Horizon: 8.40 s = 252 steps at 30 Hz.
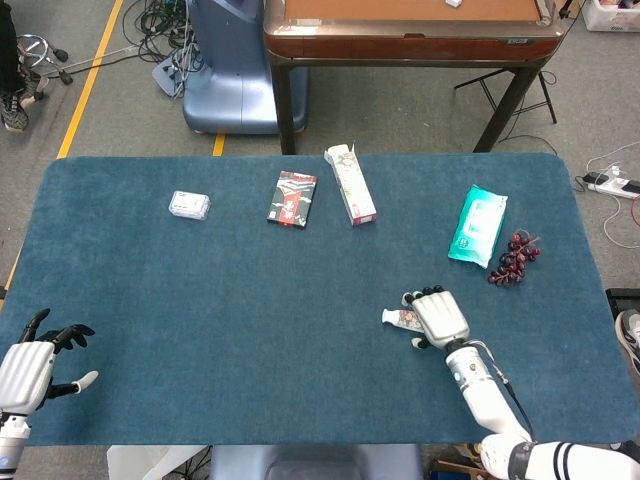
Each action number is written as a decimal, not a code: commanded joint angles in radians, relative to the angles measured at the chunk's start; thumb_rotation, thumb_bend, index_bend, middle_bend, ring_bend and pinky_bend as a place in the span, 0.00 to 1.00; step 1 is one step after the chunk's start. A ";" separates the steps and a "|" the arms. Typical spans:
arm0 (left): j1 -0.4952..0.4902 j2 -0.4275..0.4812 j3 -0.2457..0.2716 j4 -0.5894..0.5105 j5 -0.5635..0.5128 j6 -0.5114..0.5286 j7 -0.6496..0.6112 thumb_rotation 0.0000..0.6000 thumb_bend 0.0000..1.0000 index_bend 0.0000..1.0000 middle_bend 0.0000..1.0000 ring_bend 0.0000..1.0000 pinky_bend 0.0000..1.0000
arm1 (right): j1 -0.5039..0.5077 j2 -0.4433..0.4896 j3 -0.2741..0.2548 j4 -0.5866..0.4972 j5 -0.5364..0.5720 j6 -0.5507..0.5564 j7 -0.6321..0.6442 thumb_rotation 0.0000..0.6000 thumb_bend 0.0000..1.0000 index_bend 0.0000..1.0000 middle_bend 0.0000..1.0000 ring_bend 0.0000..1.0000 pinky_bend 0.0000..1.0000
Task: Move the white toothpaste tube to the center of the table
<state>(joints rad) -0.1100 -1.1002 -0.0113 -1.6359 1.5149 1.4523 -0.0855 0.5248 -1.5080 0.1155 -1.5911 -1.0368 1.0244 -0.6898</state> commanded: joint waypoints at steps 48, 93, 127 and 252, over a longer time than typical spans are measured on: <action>0.015 0.024 -0.005 -0.045 -0.037 -0.020 0.015 1.00 0.11 0.35 0.46 0.44 0.03 | 0.101 0.027 -0.079 0.025 0.046 -0.070 -0.059 1.00 0.71 0.63 0.59 0.48 0.42; -0.491 0.092 -0.015 -0.053 0.304 -0.496 0.070 1.00 0.11 0.17 0.51 0.46 0.03 | 0.755 0.268 -0.065 -0.044 0.352 -0.656 0.218 1.00 1.00 0.88 0.78 0.69 0.44; -0.707 -0.067 -0.027 -0.075 0.235 -0.683 0.339 1.00 0.11 0.07 0.51 0.47 0.03 | 1.010 0.149 -0.190 0.038 0.396 -0.638 0.397 1.00 1.00 0.91 0.80 0.69 0.44; -0.613 0.046 0.062 -0.138 0.017 -0.566 0.444 1.00 0.11 0.07 0.51 0.47 0.03 | 0.704 0.024 -0.108 0.173 0.056 -0.396 0.421 1.00 0.41 0.19 0.28 0.27 0.30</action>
<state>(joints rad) -0.7233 -1.0541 0.0513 -1.7741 1.5317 0.8864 0.3591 1.2341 -1.4936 0.0010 -1.3996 -0.9974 0.6052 -0.2465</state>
